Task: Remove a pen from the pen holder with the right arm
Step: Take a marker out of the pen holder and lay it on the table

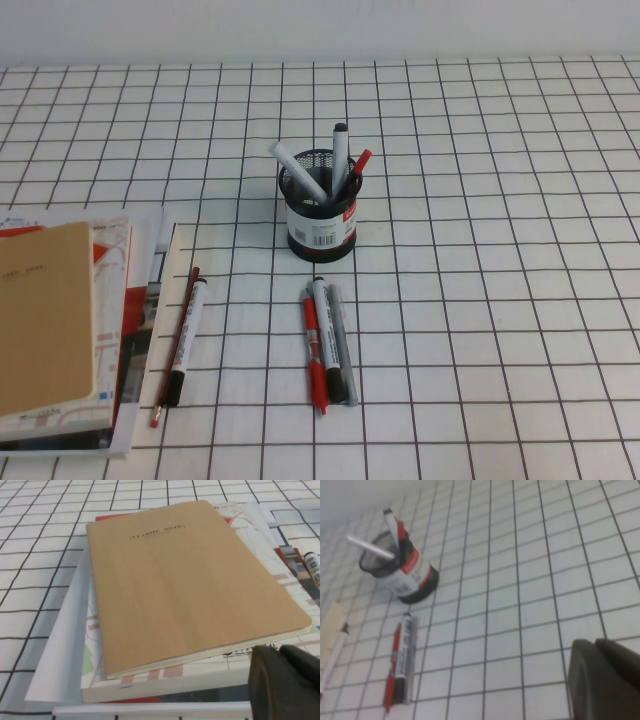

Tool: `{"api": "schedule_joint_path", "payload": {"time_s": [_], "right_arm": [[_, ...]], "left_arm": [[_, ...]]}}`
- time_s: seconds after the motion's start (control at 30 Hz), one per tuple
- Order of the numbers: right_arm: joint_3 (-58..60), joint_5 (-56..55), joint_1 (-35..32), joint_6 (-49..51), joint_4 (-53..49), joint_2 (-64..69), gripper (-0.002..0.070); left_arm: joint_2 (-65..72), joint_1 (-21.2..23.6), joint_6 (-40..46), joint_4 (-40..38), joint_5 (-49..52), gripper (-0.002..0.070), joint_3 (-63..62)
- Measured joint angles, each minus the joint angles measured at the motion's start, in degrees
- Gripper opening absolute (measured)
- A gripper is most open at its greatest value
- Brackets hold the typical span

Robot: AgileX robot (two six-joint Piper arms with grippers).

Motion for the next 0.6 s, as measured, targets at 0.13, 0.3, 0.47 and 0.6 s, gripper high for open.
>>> {"api": "schedule_joint_path", "payload": {"time_s": [0.13,0.3,0.47,0.6], "right_arm": [[-6.57,6.72,0.0,0.0,-5.8,8.59,-0.0016],[-11.12,9.69,0.0,-1.94,-8.74,17.58,-0.0016],[-12.46,8.37,0.0,-5.39,-7.38,24.05,-0.0016],[-12.98,3.07,2.69,-6.84,-5.1,28.92,-0.0016]], "left_arm": [[0.0,0.0,0.0,0.0,0.0,-0.0004,0.0],[0.0,0.0,0.0,0.0,0.0,-0.0004,0.0],[0.0,0.0,0.0,0.0,0.0,-0.0004,0.0],[0.0,0.0,0.0,0.0,0.0,-0.0004,0.0]]}}
